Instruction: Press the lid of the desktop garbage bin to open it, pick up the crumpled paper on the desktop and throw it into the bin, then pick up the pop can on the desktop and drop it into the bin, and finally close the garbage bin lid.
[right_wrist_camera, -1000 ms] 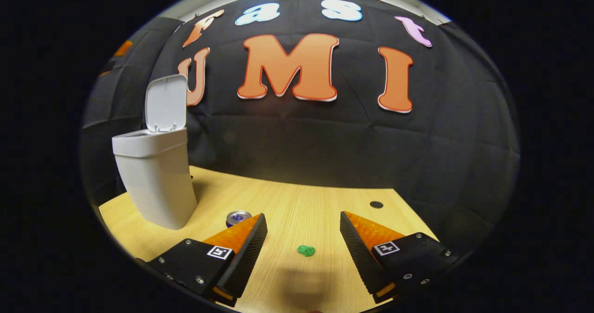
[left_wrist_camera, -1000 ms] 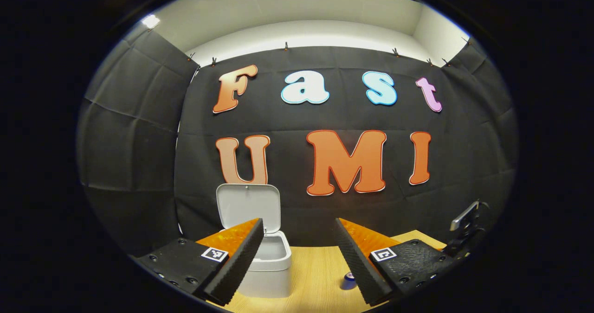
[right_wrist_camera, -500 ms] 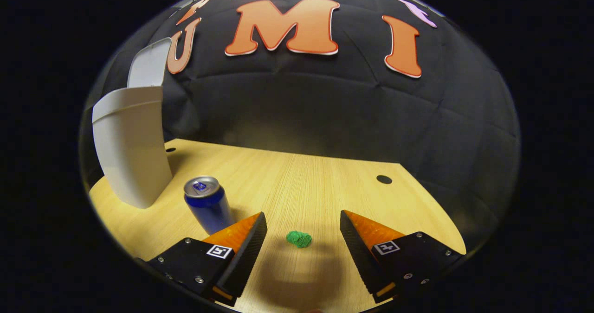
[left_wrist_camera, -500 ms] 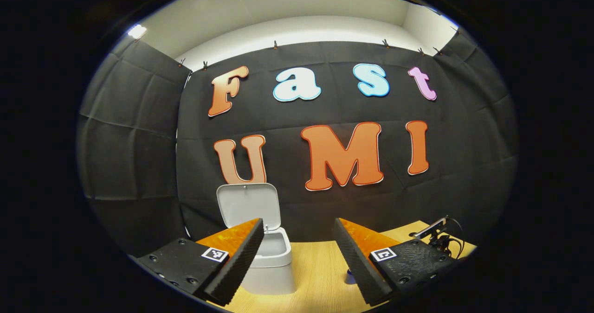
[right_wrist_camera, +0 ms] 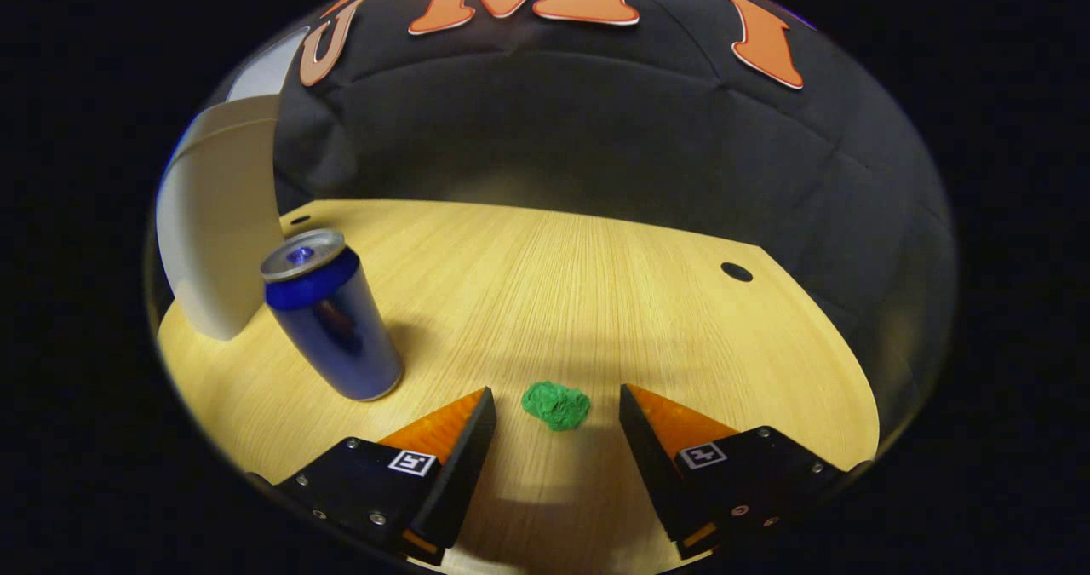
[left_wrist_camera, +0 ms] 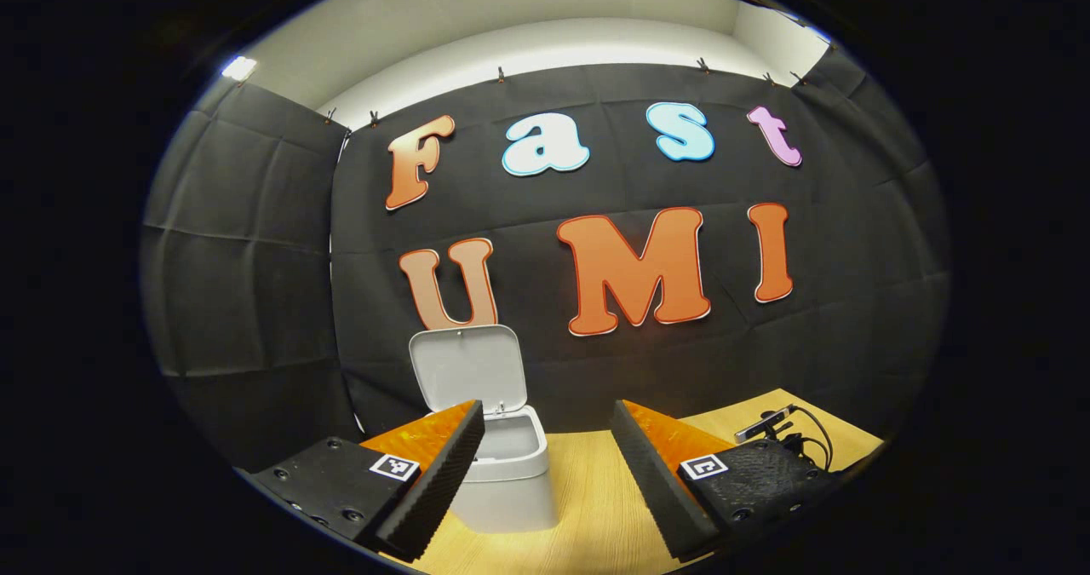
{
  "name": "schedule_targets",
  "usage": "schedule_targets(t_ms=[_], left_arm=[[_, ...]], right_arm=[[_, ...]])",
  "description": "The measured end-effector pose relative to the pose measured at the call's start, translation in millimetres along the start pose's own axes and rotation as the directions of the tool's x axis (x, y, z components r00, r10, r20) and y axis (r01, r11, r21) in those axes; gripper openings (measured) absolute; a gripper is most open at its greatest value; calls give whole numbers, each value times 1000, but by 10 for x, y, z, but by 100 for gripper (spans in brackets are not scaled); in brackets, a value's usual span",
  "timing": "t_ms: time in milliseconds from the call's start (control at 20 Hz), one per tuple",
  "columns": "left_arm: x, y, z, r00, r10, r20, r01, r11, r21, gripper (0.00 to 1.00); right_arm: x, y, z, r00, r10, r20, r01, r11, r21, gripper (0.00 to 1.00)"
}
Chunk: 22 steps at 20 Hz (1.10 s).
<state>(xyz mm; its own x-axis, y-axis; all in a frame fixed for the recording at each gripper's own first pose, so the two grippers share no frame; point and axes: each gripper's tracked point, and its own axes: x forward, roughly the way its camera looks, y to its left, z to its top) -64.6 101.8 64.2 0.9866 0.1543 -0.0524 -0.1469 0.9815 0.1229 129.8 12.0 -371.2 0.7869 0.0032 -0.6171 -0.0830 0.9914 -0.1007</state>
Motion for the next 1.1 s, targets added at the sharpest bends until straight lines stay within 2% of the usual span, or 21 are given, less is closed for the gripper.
schedule_targets(t_ms=[50,150,200,250,500,800,1100], left_arm=[[-1,-2,-27,1000,1,-6,-1,1000,0,99],[-13,18,-57,1000,0,-16,0,1000,2,95],[-7,6,-83,1000,-3,-26,3,1000,3,95],[-13,2,-128,999,-6,-33,6,1000,6,95],[-52,-22,-184,998,-22,-51,23,1000,17,95],[-69,31,-188,999,-23,-46,23,1000,11,95],[-63,13,-201,998,-53,-27,52,998,-41,95]], right_arm=[[-6,7,16,1000,3,6,-3,1000,12,84],[25,17,35,1000,-3,4,3,1000,21,66],[39,15,30,1000,-6,-6,6,1000,26,46],[55,15,31,1000,-6,-14,7,1000,31,48],[107,3,45,1000,-20,-23,21,999,25,20],[-142,-27,148,1000,-6,22,6,1000,12,8],[-646,-11,713,987,20,161,-21,1000,6,7]])
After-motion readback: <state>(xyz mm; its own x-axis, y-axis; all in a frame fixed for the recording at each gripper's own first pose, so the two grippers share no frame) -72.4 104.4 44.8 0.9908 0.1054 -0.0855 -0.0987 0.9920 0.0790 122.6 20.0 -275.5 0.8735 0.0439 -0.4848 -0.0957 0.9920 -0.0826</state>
